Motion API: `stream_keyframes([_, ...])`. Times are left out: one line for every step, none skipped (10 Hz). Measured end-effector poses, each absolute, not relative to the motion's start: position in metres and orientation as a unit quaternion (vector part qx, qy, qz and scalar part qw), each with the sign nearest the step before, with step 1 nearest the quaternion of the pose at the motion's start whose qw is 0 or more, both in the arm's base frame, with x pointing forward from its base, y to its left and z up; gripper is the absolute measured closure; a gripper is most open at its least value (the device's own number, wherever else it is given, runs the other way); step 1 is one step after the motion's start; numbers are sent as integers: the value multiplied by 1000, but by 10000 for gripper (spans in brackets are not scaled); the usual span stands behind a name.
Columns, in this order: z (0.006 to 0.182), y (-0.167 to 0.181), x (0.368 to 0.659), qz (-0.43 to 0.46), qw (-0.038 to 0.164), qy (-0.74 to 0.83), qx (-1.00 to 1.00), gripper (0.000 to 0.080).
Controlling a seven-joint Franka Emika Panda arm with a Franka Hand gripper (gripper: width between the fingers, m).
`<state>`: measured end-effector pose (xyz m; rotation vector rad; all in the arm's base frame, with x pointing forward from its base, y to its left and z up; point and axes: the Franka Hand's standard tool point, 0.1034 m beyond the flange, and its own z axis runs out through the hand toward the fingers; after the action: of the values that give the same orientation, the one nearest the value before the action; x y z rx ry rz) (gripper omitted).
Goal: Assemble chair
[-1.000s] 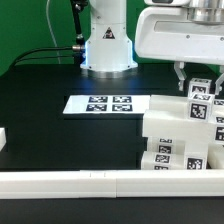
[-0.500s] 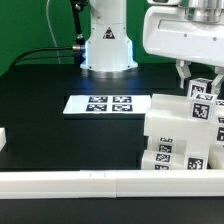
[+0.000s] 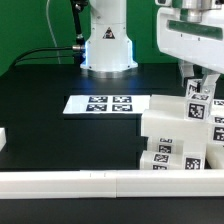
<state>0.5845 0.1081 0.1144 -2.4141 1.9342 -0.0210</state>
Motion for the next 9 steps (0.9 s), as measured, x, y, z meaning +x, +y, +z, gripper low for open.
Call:
stream_keyframes([115,110,585,-5,26,630,-776,517])
stream_keyframes([114,110,585,-5,26,626,-779,416])
stream_keyframes([113,110,584,-5,25,625,-780,280])
stream_keyframes([113,110,584,-5,25,618,-786,280])
stream_keyframes([113,109,584,-5,24,603,-798,176])
stream_keyframes([116,110,586,-2,19,518,-855,176])
stream_keyframes([117,114,587,-5,21,434,-901,154])
stream_keyframes([116,118,586,-4,21,368,-930,151])
stream_keyframes([115,118,585,-6,21,343,-939,151])
